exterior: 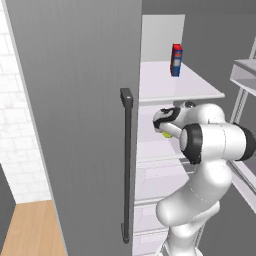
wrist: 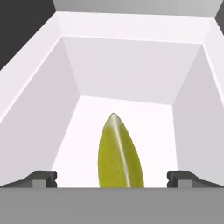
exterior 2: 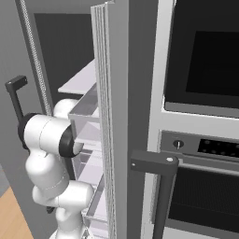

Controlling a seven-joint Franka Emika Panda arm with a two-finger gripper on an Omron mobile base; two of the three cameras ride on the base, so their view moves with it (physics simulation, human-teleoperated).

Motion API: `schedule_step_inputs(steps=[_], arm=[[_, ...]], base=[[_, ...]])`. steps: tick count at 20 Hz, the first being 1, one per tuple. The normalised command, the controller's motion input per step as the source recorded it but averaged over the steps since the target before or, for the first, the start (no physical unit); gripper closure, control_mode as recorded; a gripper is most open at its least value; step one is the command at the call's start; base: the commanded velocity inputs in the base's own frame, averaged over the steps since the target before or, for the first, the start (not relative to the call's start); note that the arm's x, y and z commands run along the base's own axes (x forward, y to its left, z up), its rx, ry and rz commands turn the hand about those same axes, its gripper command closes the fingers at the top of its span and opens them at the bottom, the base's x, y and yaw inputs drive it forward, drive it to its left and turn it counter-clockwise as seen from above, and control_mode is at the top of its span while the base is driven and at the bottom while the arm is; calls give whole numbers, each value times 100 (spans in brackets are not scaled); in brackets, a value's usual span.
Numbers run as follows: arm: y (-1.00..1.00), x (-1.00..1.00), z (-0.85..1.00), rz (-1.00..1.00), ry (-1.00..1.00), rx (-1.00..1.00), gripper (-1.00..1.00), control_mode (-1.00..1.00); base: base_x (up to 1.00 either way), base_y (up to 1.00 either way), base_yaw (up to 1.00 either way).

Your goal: Grab a lemon wedge from the fridge and one ice cube from the ice bowl, and put them in the glass of lemonade.

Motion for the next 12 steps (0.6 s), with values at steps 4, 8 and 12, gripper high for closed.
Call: schedule_step_inputs(steps=[4, 8, 12], arm=[[-6, 13, -15, 0, 0, 0, -100, -100], [0, -2, -3, 0, 0, 0, -100, -100], [0, -3, -12, 0, 0, 0, -100, -100]], base=[[0, 0, 0], [0, 0, 0], [0, 0, 0]])
